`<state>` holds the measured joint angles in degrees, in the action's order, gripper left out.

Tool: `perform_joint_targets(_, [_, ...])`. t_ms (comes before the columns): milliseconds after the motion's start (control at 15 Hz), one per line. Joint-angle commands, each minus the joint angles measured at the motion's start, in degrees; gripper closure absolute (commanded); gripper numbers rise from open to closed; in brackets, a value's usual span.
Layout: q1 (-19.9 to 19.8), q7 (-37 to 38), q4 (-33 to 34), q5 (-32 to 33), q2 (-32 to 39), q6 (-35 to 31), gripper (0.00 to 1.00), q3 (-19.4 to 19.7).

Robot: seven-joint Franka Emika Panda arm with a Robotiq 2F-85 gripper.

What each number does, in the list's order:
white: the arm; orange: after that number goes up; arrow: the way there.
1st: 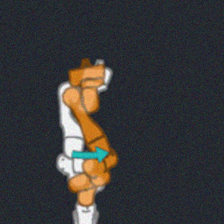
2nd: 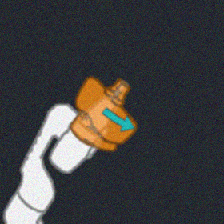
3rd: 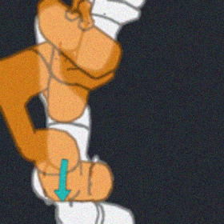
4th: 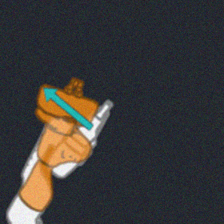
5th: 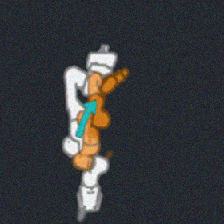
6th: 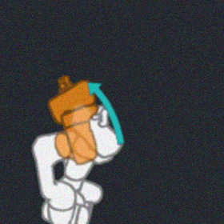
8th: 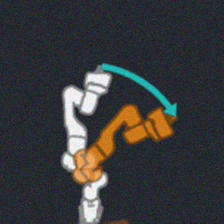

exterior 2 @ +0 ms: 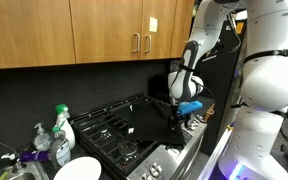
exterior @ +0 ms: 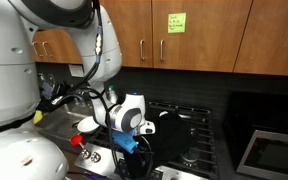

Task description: Fold the black towel into half diagonally from bottom to top, fold the black towel into half diagonally from left to right

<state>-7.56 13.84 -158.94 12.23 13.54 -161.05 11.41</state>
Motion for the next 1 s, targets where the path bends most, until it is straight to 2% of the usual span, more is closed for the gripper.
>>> perform_joint_targets(0, [1.94,-0.51,0.28,-1.08,0.55,0.10,0.00,1.36])
perform_joint_targets(533, [5.30,0.63,1.45,-0.47,4.71,-0.25,0.00,2.22])
perform_joint_targets(933, [5.89,-0.38,3.01,-0.74,8.08,-1.28,0.00,2.99])
